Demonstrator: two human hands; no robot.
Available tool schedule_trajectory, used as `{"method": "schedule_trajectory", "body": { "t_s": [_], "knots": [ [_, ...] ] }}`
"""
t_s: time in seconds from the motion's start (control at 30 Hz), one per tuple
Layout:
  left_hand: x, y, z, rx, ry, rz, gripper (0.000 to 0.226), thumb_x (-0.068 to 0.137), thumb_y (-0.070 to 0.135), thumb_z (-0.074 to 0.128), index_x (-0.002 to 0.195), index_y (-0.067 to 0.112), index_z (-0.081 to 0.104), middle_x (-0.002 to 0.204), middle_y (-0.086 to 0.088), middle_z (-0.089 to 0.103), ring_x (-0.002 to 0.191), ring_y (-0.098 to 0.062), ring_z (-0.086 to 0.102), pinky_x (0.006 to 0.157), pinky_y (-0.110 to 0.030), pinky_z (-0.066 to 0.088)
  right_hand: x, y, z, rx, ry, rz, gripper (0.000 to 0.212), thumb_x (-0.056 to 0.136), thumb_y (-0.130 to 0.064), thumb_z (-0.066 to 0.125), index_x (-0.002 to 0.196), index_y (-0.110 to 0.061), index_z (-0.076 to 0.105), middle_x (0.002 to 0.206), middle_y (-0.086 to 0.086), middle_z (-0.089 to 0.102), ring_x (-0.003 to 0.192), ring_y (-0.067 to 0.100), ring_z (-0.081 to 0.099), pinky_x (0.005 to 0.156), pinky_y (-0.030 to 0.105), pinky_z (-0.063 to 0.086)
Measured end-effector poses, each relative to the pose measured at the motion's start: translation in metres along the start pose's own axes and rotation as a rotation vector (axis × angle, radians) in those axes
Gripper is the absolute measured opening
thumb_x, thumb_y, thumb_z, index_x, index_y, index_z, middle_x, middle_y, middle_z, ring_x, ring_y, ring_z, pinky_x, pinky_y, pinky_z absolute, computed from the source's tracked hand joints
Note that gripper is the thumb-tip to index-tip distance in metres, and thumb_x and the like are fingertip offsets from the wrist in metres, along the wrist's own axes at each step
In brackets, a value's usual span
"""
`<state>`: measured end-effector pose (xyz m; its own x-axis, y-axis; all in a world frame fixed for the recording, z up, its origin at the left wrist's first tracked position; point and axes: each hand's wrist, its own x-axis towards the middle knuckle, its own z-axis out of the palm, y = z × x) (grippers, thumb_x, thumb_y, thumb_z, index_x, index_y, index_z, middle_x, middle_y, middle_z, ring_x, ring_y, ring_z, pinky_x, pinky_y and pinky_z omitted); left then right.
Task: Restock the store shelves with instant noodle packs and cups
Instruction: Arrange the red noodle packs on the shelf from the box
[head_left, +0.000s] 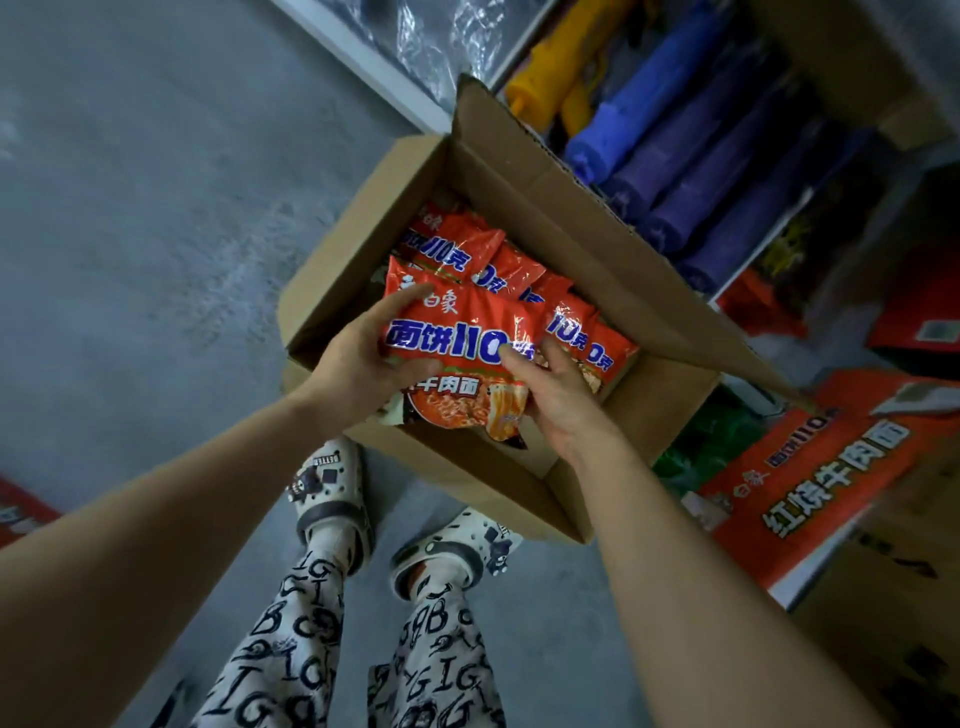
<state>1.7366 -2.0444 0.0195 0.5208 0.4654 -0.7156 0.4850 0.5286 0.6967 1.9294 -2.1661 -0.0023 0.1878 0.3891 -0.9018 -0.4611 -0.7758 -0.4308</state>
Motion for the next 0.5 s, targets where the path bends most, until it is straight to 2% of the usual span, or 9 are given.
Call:
{"method": "schedule_trajectory", "body": {
  "t_s": [0.1, 0.17, 0.27, 0.4, 0.5],
  "knots": [
    [0.001, -0.016, -0.010, 0.018, 0.038, 0.016, 0.069, 0.084, 0.014, 0.073, 0.138, 0.046, 0.043, 0.135, 0.007, 0.052, 0.116, -0.015, 0.061, 0.089, -0.040, 0.058, 0.022, -0.001, 0.004, -0.061, 0.171, -0.036, 0.043, 0.087, -0.052, 0.068, 0.124, -0.043, 0.049, 0.131, -0.001, 0.060, 0.115, 0.018, 0.063, 0.099, 0.046, 0.052],
    [0.003, -0.027, -0.018, 0.010, 0.052, 0.024, 0.070, 0.083, 0.013, 0.074, 0.138, 0.045, 0.044, 0.135, 0.007, 0.052, 0.116, -0.016, 0.061, 0.089, -0.045, 0.057, 0.037, -0.006, 0.003, -0.123, 0.248, -0.101, 0.041, 0.090, -0.049, 0.066, 0.128, -0.041, 0.051, 0.129, -0.001, 0.059, 0.114, 0.017, 0.062, 0.096, 0.043, 0.054],
    [0.010, -0.037, -0.033, 0.027, 0.074, 0.089, 0.072, 0.082, 0.009, 0.074, 0.139, 0.040, 0.044, 0.139, 0.002, 0.048, 0.119, -0.019, 0.058, 0.089, -0.047, 0.057, 0.063, -0.019, 0.006, -0.197, 0.257, -0.151, 0.044, 0.091, -0.045, 0.065, 0.132, -0.043, 0.049, 0.123, -0.003, 0.061, 0.111, 0.016, 0.063, 0.091, 0.040, 0.056],
    [0.023, -0.030, -0.053, -0.092, 0.173, 0.174, 0.069, 0.081, 0.004, 0.075, 0.134, 0.038, 0.047, 0.131, 0.008, 0.053, 0.112, -0.008, 0.062, 0.082, -0.026, 0.058, 0.091, -0.036, 0.020, -0.236, 0.223, -0.214, 0.041, 0.097, -0.028, 0.062, 0.136, -0.037, 0.051, 0.122, 0.002, 0.062, 0.107, 0.016, 0.064, 0.084, 0.029, 0.057],
    [0.035, -0.018, -0.070, -0.102, 0.219, 0.182, 0.068, 0.082, 0.006, 0.075, 0.131, 0.045, 0.048, 0.127, 0.016, 0.054, 0.108, -0.003, 0.063, 0.079, -0.023, 0.057, 0.105, -0.040, 0.039, -0.301, 0.238, -0.199, 0.039, 0.096, -0.025, 0.063, 0.129, -0.044, 0.054, 0.127, 0.003, 0.060, 0.114, 0.020, 0.061, 0.088, 0.036, 0.056]
  ]
}}
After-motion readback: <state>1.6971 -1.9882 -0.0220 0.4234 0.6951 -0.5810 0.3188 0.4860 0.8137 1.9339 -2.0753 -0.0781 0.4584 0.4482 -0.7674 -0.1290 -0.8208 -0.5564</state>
